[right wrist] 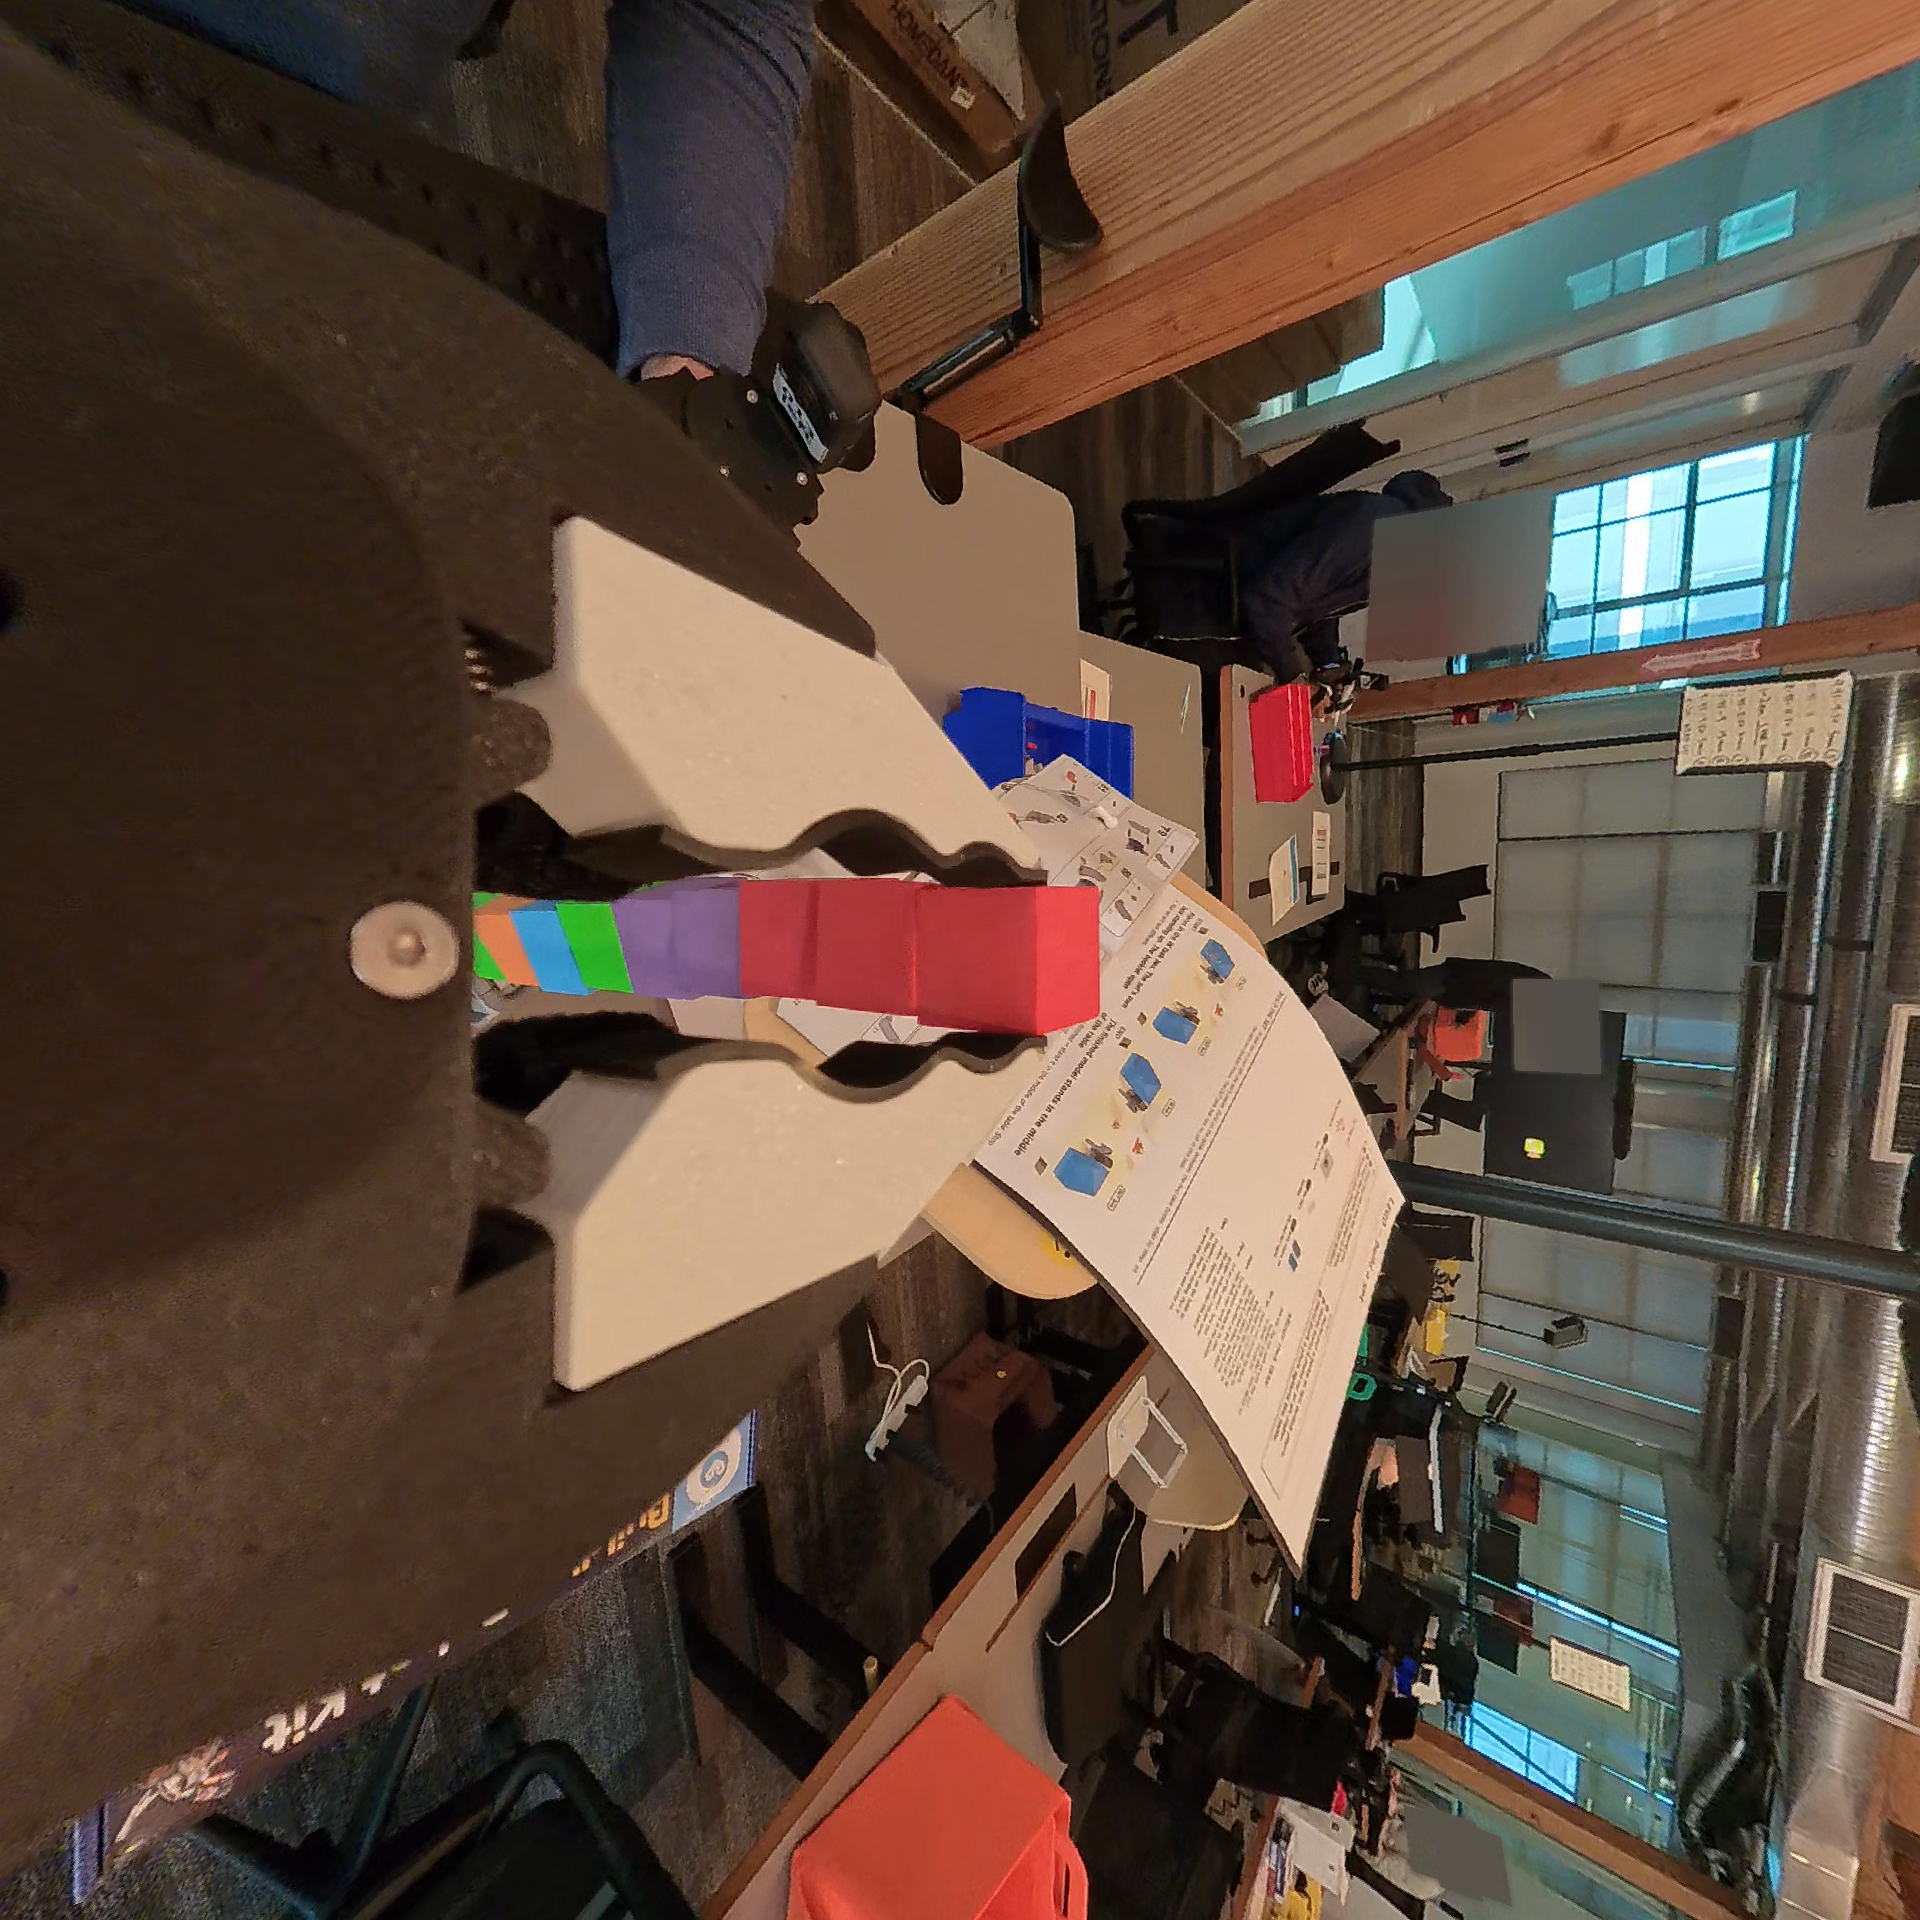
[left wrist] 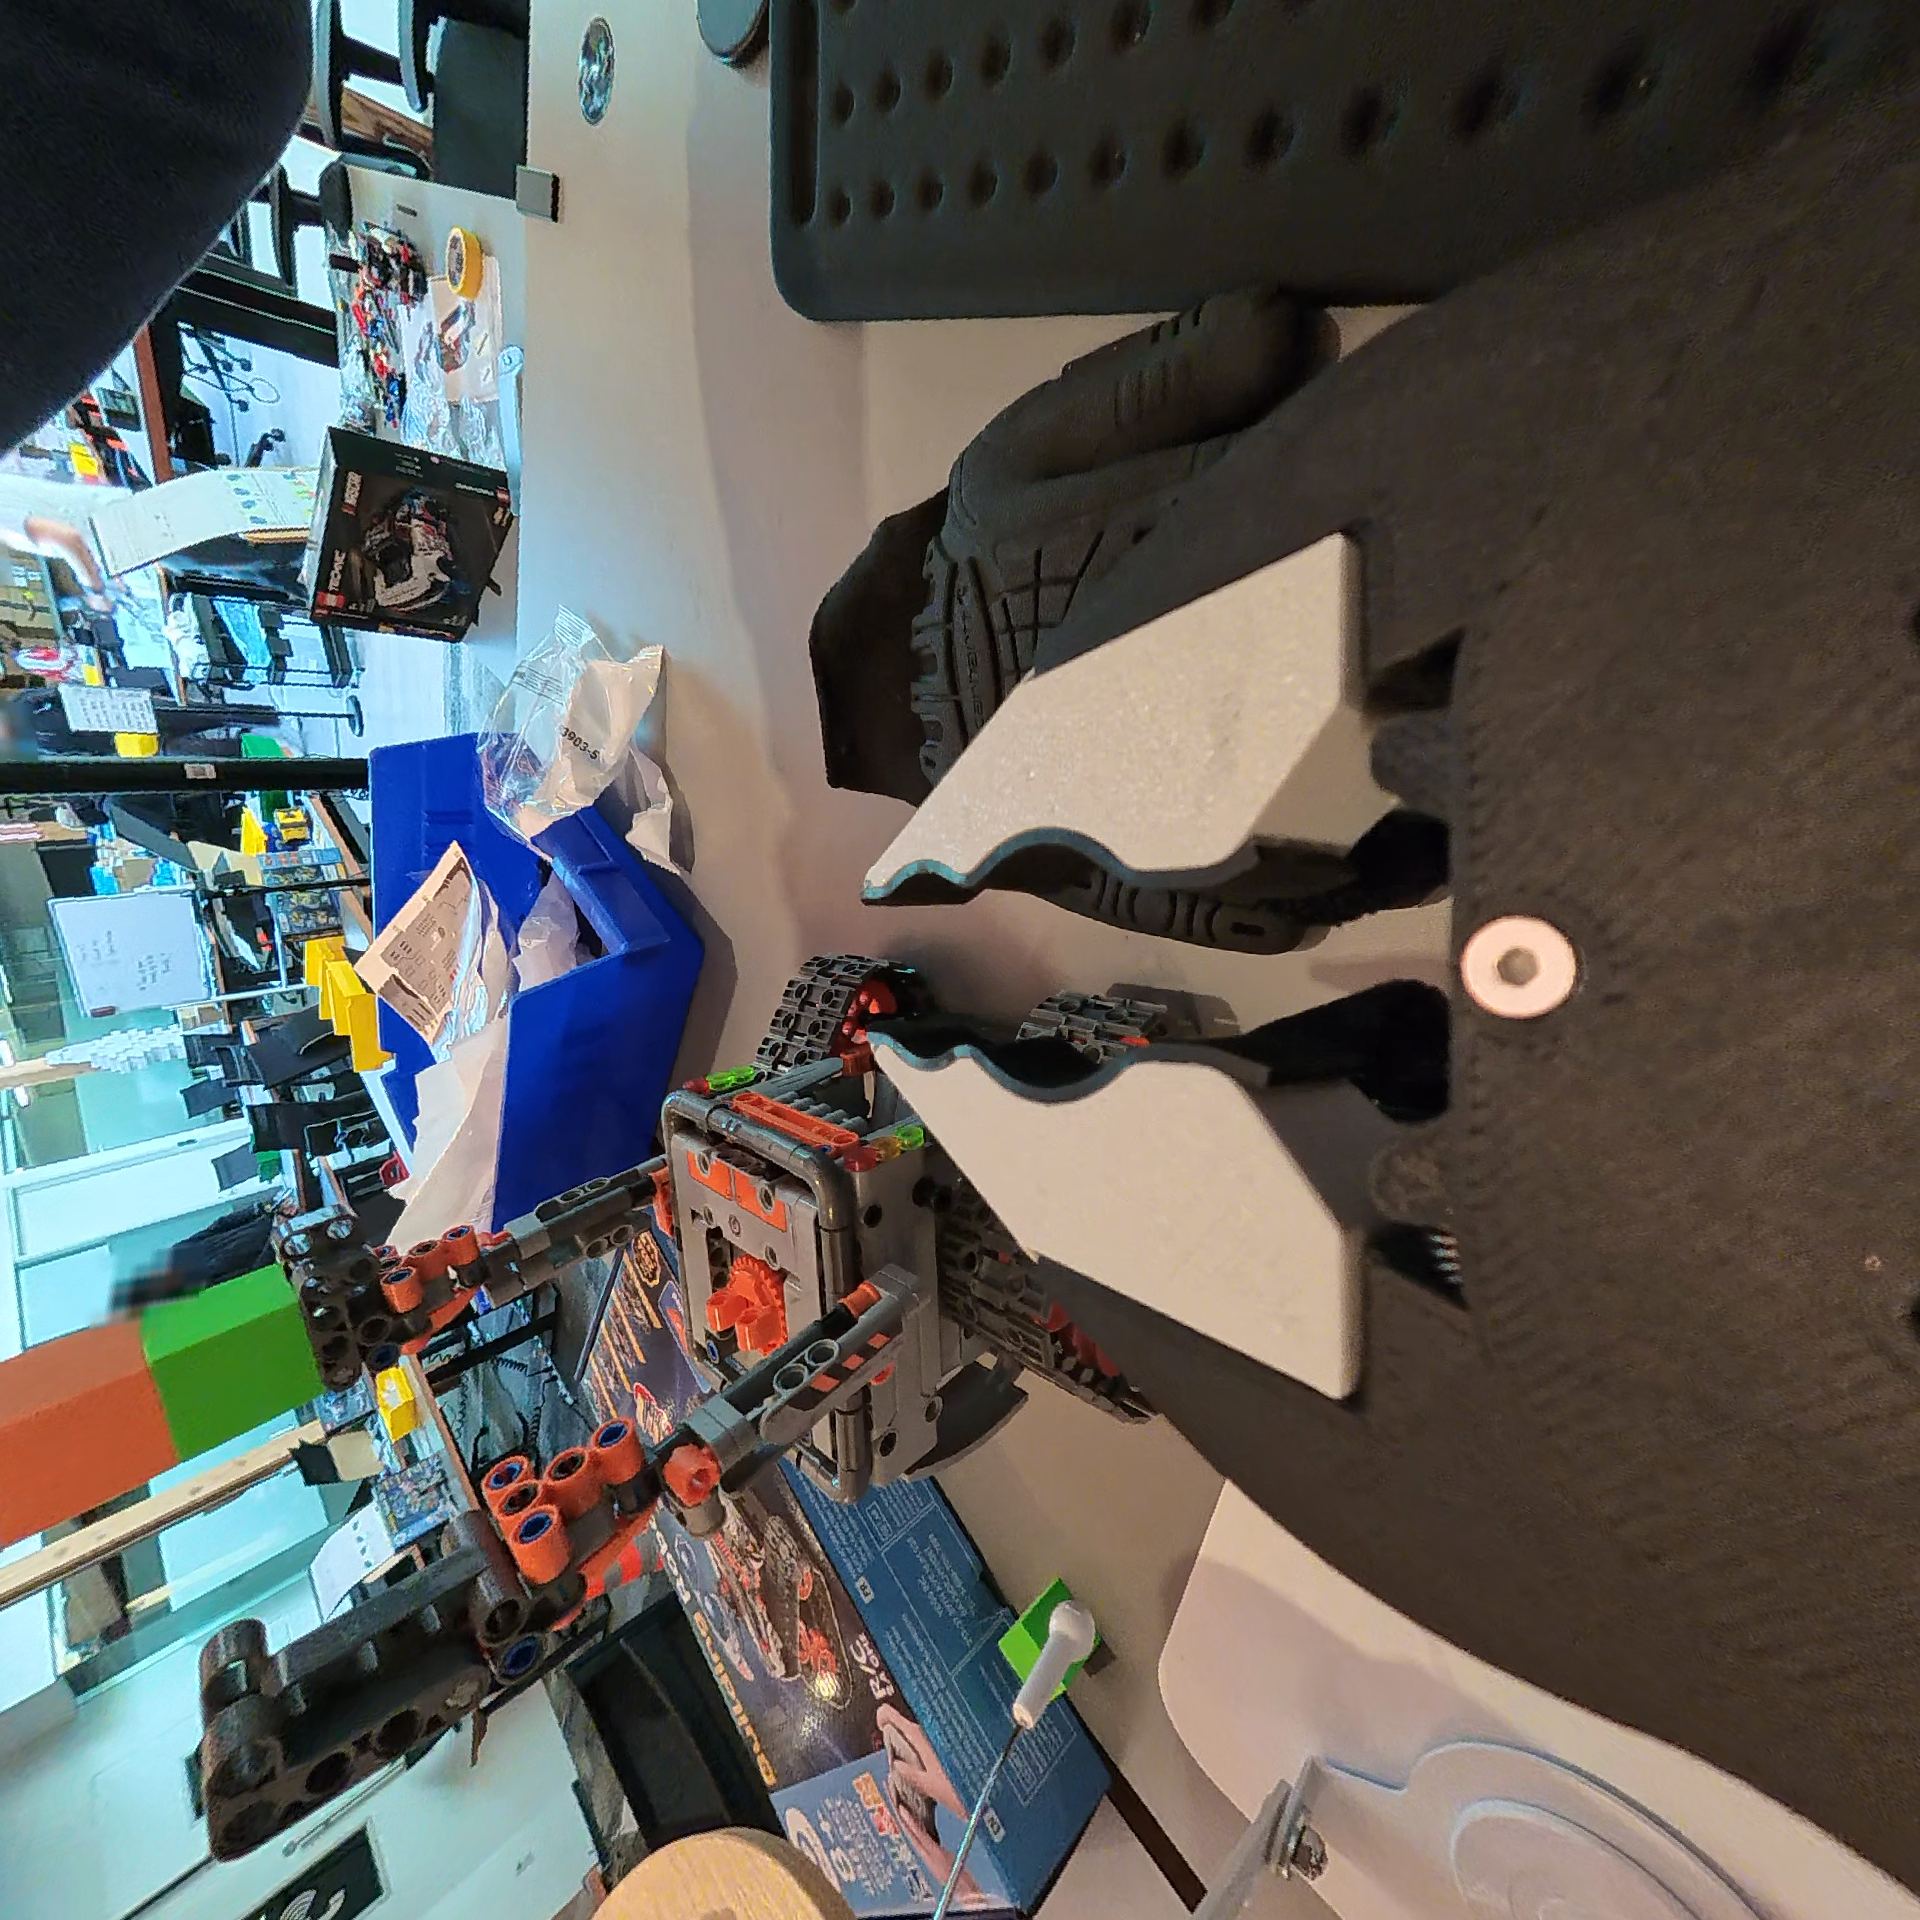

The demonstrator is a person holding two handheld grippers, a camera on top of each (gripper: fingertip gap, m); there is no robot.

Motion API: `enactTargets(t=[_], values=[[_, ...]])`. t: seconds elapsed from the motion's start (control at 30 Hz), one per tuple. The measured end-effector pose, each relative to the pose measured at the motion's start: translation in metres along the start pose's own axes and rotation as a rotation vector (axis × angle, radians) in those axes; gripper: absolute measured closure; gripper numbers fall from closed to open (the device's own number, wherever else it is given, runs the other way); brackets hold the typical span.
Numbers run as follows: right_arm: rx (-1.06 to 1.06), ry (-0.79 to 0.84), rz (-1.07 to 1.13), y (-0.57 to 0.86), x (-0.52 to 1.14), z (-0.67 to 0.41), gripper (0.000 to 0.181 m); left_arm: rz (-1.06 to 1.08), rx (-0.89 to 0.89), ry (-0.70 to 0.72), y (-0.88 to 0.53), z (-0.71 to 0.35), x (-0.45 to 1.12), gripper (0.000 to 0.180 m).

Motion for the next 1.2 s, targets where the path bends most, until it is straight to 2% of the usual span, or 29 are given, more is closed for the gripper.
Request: enactTargets(t=[0.3,0.6,0.77,0.97,1.2], values=[[0.009,0.077,0.021,-0.005,-0.020,-0.007,0.136,0.012,-0.002,-0.004,0.001,0.004,0.000,0.159],[-0.082,0.147,0.202,-0.061,-0.086,0.020,0.141,0.023,0.013,-0.005,0.001,0.006,0.001,0.157],[-0.039,0.140,0.273,-0.101,-0.107,0.066,0.147,0.037,0.034,-0.003,0.007,0.002,0.002,0.154],[0.036,-0.038,0.365,-0.127,-0.103,0.151,0.154,0.027,0.073,-0.018,0.015,-0.009,0.000,0.154],[0.123,-0.208,0.308,-0.159,-0.077,0.232,0.167,0.001,0.103,-0.071,0.042,-0.021,-0.019,0.166]])
Point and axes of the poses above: each gripper's, where its closed fingertips meet, x out along the fingers, z out of its underside, y = z × x across the jaws, the point moved 3 cm from there along -x, back along the fingers, and after that the axes turned 9 degrees about x, right-handed, at the moved point
